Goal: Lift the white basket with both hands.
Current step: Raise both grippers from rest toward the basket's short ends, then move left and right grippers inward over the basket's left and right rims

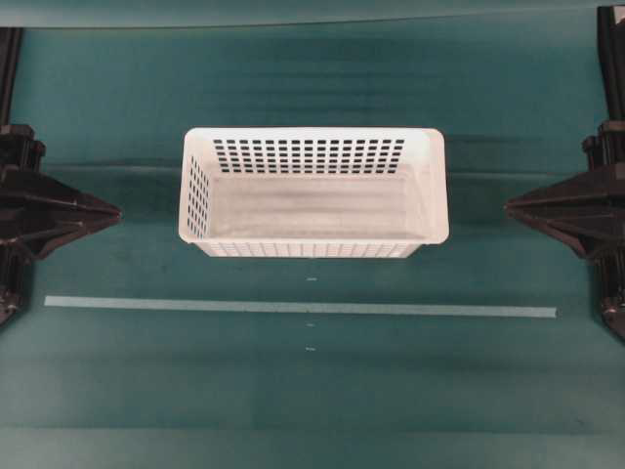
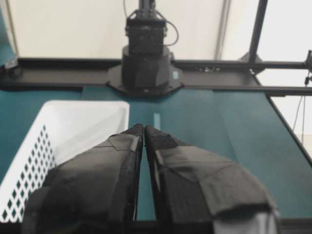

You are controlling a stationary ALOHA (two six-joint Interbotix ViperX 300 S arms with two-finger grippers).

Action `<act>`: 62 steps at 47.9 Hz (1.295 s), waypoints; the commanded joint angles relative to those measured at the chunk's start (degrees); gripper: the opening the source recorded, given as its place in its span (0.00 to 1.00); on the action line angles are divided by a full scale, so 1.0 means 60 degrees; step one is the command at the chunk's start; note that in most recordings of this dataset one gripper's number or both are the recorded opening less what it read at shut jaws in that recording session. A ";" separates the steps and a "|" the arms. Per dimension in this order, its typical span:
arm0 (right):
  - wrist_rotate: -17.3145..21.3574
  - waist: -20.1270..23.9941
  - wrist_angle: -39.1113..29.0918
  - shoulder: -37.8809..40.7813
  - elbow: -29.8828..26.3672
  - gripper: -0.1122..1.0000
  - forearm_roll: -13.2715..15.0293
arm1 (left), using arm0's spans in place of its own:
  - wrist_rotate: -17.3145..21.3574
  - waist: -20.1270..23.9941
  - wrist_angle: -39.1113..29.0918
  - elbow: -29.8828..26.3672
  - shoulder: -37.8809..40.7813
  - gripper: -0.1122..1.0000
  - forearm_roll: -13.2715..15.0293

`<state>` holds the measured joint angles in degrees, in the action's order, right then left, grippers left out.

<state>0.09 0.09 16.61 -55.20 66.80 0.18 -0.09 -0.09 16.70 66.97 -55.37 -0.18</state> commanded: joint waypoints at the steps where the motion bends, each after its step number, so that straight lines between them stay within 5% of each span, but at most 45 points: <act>1: 0.0117 0.0015 0.0059 0.0088 -0.0044 0.23 -0.0117 | -0.0718 -0.0059 -0.0234 -0.0205 0.0571 0.23 -0.0059; 5: 0.0322 0.0015 -0.0117 0.0103 -0.0044 0.26 -0.0483 | -0.1523 0.0029 -0.0381 -0.0527 0.0835 0.19 -0.0088; 11: 0.1025 -0.0103 -0.0703 0.0103 -0.0073 0.14 -0.1157 | -0.2710 0.0103 -0.0674 -0.0879 0.1084 0.09 -0.0132; 18: 0.2212 -0.0454 -0.1875 0.0117 -0.0352 0.11 -0.1641 | -0.3647 0.0132 -0.1362 -0.1172 0.1201 0.07 -0.0117; 34: 0.5610 -0.1934 -0.5903 0.0762 -0.2065 0.11 -0.1655 | -0.5464 0.0894 -0.3882 -0.2212 0.1304 0.07 -0.0117; 51: 0.7705 -0.2505 -0.7427 0.2666 -0.3281 0.11 -0.1670 | -0.8892 0.1626 -0.5112 -0.2871 0.1655 0.07 -0.0132; 62: 0.9053 -0.2886 -0.9346 0.3926 -0.4189 0.11 -0.1772 | -0.9961 0.1787 -0.6680 -0.3706 0.2461 0.07 -0.0132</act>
<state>52.82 -16.52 -35.77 -33.57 44.47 -9.84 -58.62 10.02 -20.83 47.99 -41.75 -0.79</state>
